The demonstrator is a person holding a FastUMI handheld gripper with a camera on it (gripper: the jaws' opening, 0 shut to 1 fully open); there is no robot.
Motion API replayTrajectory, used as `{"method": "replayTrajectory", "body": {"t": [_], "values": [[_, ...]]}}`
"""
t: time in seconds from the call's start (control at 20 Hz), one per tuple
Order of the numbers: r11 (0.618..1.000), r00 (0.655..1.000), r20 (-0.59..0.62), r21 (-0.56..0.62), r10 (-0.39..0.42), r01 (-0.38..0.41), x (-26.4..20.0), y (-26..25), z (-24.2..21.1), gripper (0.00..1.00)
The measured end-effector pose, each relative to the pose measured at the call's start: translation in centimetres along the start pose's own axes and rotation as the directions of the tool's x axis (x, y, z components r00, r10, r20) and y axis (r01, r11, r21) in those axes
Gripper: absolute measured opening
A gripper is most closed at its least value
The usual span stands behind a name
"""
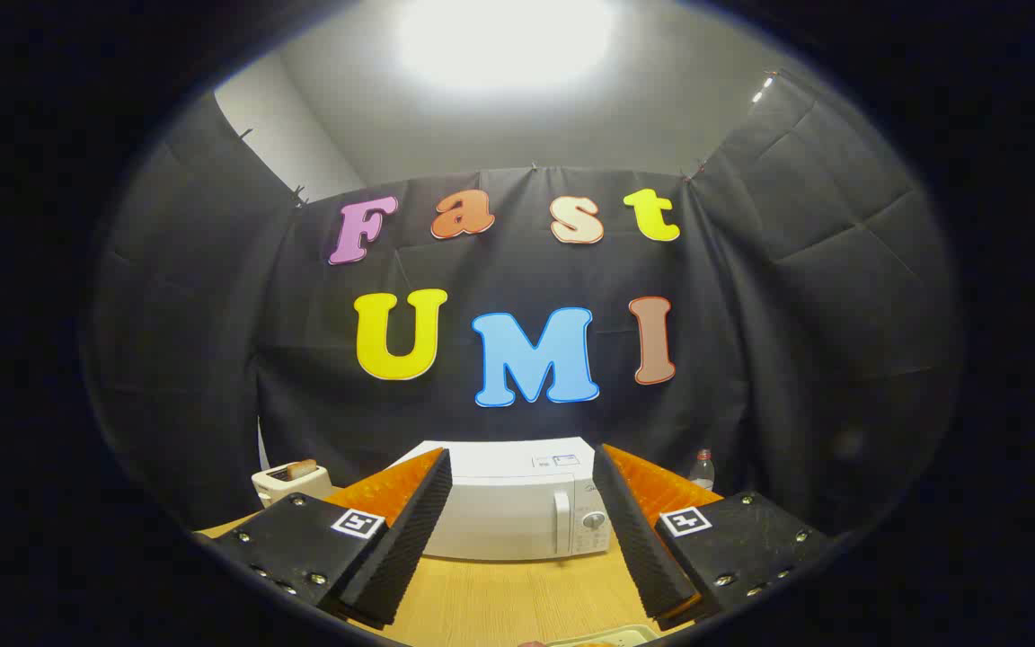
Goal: Open the microwave, put the food inside, and close the microwave door.
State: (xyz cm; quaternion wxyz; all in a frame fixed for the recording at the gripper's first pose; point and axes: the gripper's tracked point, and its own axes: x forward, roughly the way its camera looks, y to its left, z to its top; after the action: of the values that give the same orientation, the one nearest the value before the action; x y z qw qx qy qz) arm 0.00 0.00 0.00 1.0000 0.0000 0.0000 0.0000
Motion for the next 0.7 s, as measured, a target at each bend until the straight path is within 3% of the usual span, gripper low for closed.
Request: {"method": "replayTrajectory", "body": {"t": [0.7], "values": [[1.000,1.000,-0.010,0.007,0.018,-0.018,1.11,0.77,-0.13,0.96]]}}
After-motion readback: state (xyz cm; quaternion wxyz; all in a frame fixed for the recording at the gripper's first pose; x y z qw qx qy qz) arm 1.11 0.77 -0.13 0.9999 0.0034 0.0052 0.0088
